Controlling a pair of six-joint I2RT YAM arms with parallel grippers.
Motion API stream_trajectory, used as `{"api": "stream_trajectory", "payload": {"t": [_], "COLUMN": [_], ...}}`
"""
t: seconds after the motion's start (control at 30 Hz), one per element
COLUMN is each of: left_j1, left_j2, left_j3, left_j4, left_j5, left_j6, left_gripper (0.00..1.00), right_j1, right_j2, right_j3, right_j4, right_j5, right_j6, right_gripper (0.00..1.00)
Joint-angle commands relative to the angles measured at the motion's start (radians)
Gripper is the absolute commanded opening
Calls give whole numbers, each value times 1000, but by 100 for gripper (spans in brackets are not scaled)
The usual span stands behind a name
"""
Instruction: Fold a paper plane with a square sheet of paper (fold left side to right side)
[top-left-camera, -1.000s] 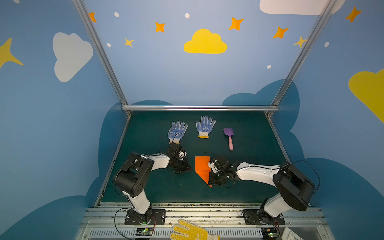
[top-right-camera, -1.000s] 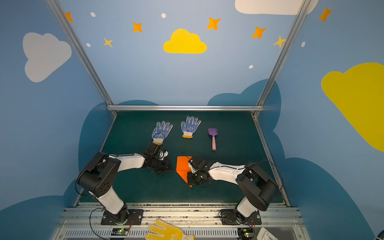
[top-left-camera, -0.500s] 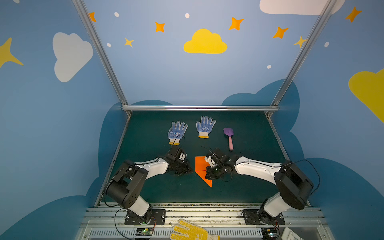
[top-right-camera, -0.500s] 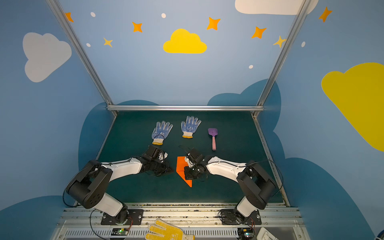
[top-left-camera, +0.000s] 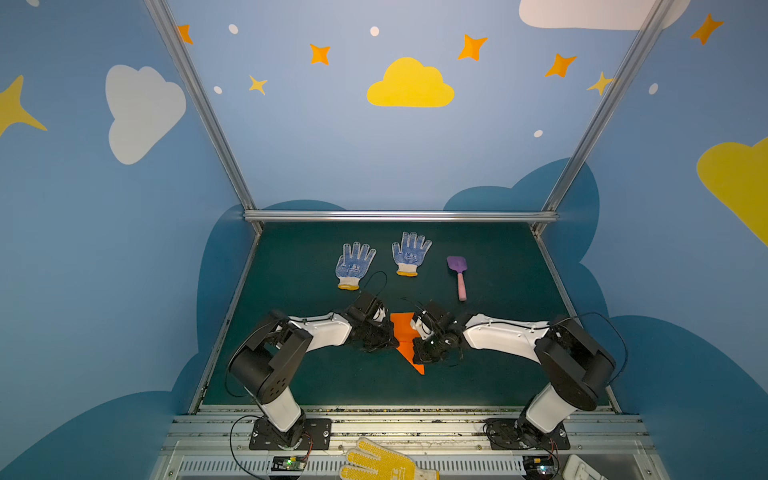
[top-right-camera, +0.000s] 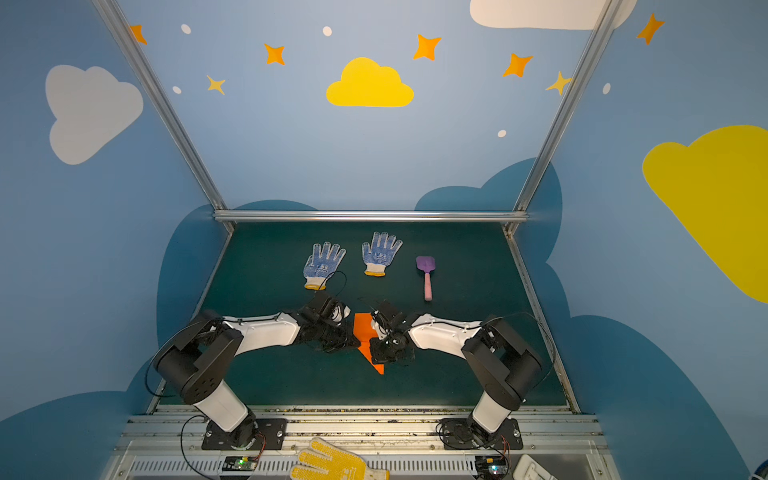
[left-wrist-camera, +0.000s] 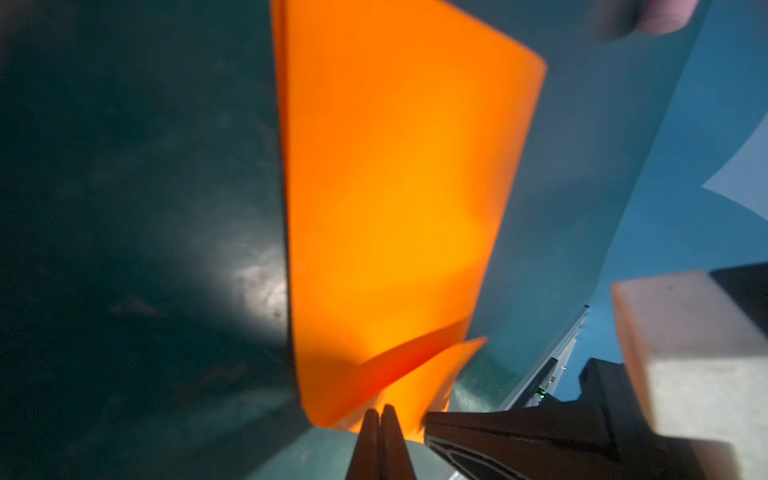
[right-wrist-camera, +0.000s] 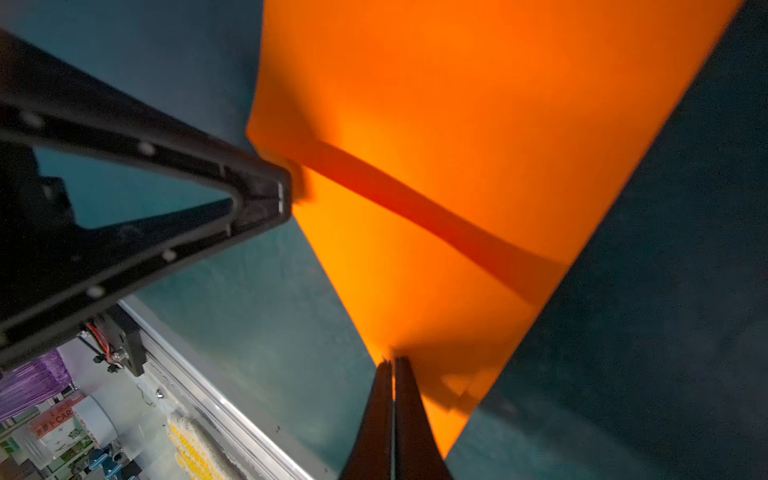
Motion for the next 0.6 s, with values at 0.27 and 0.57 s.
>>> {"api": "stream_trajectory", "payload": {"t": [0.27,0.57], "left_j1": [29,109], "left_j2": [55,41], "left_j3": [-19,-61], "left_j4": [-1,-16], "left_j5": [-43,-55], "left_j6": [46,86], "left_gripper": [4,4], "right_j1": [-9,-15], "right_j2": [17,7], "right_j3": [-49,-58], "right_j4": [26,24], "right_j5": [5,5], "right_j6": [0,-2], "right_gripper": [0,0]}}
